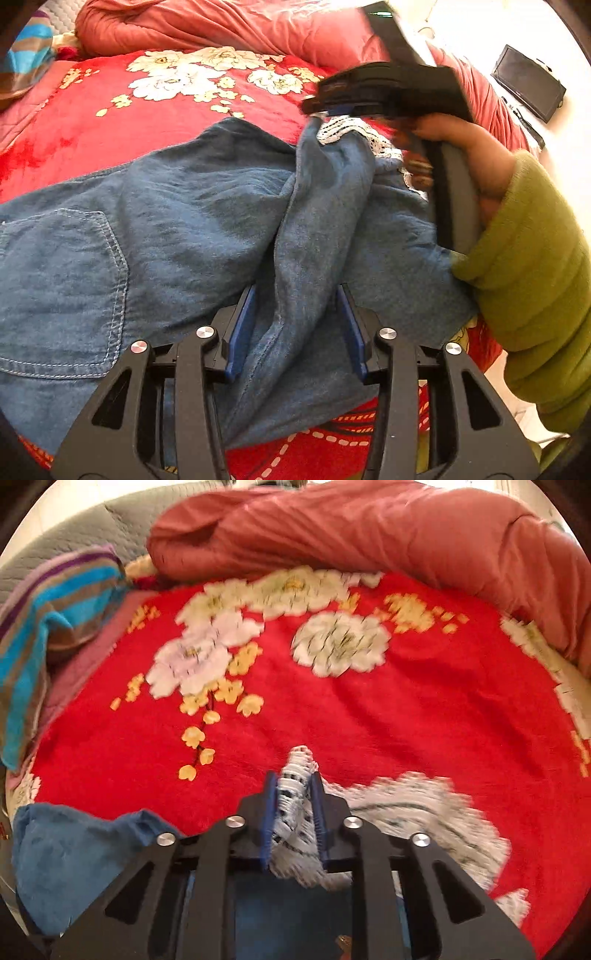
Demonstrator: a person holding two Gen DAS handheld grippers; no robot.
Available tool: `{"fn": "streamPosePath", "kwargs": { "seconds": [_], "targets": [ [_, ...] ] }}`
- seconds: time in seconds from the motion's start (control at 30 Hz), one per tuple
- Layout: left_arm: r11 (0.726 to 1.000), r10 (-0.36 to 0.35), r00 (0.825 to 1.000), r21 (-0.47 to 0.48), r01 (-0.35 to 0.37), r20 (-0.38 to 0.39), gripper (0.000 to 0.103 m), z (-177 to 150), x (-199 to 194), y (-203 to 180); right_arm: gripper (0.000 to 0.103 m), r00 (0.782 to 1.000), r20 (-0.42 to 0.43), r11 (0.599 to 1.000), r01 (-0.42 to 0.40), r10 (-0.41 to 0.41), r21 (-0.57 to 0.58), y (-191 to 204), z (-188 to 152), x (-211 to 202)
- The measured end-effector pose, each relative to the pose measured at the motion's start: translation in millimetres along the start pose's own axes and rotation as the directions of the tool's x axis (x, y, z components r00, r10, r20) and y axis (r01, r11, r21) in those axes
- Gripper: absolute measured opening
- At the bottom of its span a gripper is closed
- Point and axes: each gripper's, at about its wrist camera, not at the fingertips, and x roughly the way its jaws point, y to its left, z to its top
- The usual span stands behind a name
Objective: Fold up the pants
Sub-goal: 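Pinch the denim leg with the left gripper while the right gripper grasps the lace hem, then pull the lace hem with the right gripper away from the left gripper, straightening the leg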
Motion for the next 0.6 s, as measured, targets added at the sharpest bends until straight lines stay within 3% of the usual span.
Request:
{"fn": "streamPosePath", "kwargs": {
  "seconds": [0.17, 0.33, 0.4, 0.43, 0.47, 0.6],
  "targets": [
    [1.000, 0.017, 1.000, -0.005, -0.017, 0.012, 0.046, -0.4, -3.9, 0.0, 0.015, 0.997, 0.063, 0.997, -0.047, 0.043, 0.064, -27.6, -17.1, -53.0],
    [0.999, 0.033, 0.999, -0.001, -0.033, 0.020, 0.046, 0.6, -5.3, 0.3, 0.015, 0.994, 0.098, 0.989, -0.058, 0.045, 0.133, -65.4, -44.6, -114.2],
    [0.999, 0.048, 0.999, 0.010, -0.048, 0.022, 0.033, 1.4, -6.5, -0.6, 0.015, 0.994, 0.102, 0.988, -0.052, 0.037, 0.146, -75.7, -55.4, -132.7],
    [0.998, 0.058, 0.998, 0.020, -0.058, 0.024, 0.015, 1.7, -8.2, -1.3, 0.015, 0.994, 0.100, 0.987, -0.048, 0.033, 0.151, -80.1, -61.0, -140.4],
    [0.998, 0.063, 0.998, 0.025, -0.064, 0.030, 0.006, 2.2, -10.3, -1.2, 0.015, 0.995, 0.096, 0.986, -0.051, 0.036, 0.159, -84.1, -67.2, -147.1],
    [0.992, 0.089, 0.994, 0.083, -0.094, 0.065, 0.000, 2.1, -25.6, -8.6, 0.015, 0.997, 0.061, 0.983, -0.054, 0.044, 0.175, -92.9, -98.6, -170.0]
  ]
}}
